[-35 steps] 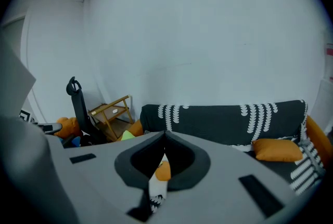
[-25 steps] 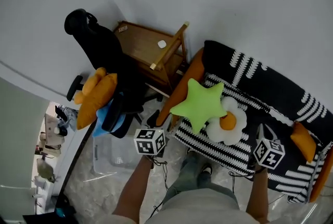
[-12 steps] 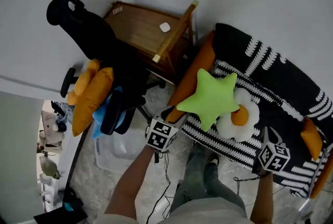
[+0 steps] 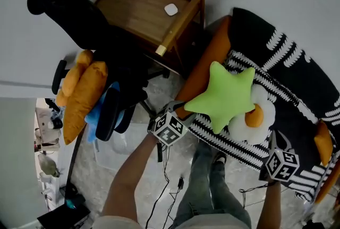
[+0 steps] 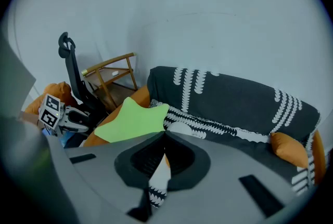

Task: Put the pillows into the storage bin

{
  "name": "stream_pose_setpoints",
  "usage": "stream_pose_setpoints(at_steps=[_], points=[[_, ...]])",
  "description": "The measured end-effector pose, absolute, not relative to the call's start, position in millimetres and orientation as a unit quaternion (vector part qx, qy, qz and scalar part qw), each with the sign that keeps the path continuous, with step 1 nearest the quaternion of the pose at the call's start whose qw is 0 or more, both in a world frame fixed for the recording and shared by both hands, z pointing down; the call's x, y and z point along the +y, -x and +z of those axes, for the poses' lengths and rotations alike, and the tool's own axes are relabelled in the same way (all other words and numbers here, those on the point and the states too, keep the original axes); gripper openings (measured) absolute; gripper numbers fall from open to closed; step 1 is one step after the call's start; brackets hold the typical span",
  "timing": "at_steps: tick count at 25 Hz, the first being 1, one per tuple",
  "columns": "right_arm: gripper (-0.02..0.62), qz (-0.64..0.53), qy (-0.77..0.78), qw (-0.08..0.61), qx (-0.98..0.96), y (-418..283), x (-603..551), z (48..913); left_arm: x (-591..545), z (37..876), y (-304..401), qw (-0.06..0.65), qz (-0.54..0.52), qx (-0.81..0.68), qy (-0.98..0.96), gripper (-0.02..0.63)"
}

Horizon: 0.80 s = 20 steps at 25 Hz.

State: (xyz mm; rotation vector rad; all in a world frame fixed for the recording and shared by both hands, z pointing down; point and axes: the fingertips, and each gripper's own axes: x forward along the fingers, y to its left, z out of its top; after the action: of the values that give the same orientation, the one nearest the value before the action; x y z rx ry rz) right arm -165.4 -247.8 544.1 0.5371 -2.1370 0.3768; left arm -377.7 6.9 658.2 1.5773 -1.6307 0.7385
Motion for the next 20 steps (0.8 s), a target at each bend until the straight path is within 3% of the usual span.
stream_pose_setpoints(at_steps=[11,20], points=[[0.002,0.153,-0.205,0.467,-0.847,165.4,-233.2,585.0,10.9,720.6,377.9,0.315,0.413,-0.548,-0.655,0.208],[0.002,0.160,-0.208,0.482,-0.836,150.0,-225.9,597.4,5.7,733.3,375.9,0.322,0.403,-0.548,-0.658,0.191]])
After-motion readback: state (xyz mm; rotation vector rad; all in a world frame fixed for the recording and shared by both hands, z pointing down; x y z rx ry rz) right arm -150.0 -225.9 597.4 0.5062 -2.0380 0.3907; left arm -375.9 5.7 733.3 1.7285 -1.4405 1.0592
